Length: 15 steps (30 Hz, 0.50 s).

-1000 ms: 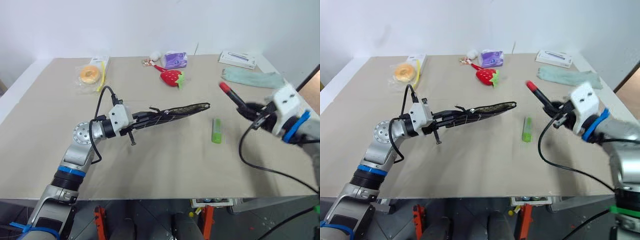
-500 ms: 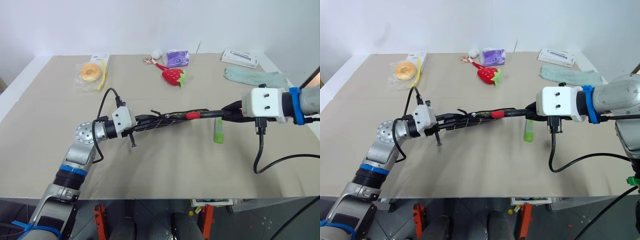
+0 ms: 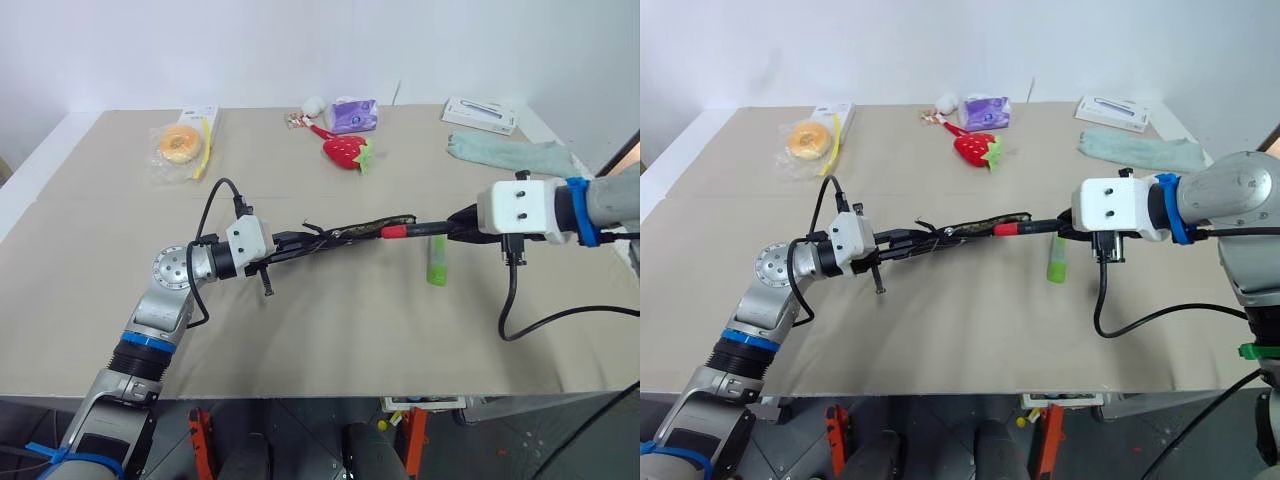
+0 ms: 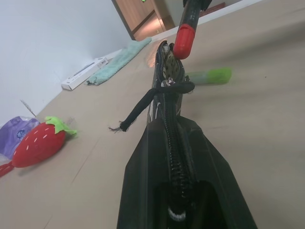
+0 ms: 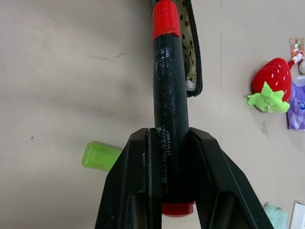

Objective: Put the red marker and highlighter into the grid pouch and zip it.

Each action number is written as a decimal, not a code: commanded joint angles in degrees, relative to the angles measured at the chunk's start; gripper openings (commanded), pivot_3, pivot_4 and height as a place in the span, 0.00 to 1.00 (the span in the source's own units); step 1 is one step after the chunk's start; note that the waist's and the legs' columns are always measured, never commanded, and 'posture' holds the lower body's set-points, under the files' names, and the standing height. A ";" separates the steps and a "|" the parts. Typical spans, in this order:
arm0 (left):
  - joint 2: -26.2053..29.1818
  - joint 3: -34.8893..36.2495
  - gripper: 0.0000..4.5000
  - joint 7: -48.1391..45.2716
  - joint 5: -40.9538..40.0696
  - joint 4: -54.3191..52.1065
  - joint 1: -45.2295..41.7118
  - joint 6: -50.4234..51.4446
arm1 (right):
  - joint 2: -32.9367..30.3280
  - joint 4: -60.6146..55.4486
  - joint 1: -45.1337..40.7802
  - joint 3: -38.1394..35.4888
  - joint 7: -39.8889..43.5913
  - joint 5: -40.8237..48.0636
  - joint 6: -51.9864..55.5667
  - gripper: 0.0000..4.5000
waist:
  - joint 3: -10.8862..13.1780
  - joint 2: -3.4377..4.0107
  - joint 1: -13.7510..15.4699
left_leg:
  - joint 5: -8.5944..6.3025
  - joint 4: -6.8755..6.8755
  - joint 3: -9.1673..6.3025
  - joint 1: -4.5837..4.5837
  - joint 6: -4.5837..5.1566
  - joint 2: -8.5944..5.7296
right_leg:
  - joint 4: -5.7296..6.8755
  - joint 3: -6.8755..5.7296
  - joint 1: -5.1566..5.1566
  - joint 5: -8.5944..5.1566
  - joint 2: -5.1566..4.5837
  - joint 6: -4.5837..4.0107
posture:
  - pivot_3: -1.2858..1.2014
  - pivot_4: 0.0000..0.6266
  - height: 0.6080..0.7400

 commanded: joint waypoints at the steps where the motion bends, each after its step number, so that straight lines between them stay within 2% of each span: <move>1: -0.34 0.65 0.00 0.38 -0.20 -1.87 -0.21 -0.10 | 0.19 -0.99 -2.04 -0.95 -0.20 -0.74 0.14 0.12 | 0.00 0.00 -0.02 | 0.00 0.01 0.01 0.00 0.00 0.00 | 0.00 0.01 0.00 0.01 0.00 0.01 | 0.52 0.24 1.00; 11: -0.73 0.53 0.00 0.28 0.04 -3.06 0.13 0.41 | 3.14 0.42 -4.37 1.19 -1.01 -4.18 1.53 0.12 | 0.00 0.00 -0.04 | 0.01 0.08 0.12 0.01 0.00 0.00 | 0.00 0.13 -0.01 0.12 0.00 0.05 | 0.52 0.24 1.00; 15: -0.88 0.69 0.00 0.64 -0.19 -3.69 0.20 1.18 | 4.39 2.09 -5.40 3.30 -1.11 -7.11 -1.34 0.12 | 0.00 0.00 -0.05 | 0.00 0.09 0.18 0.01 0.00 0.00 | 0.00 0.19 -0.04 0.28 0.00 -0.17 | 0.52 0.24 1.00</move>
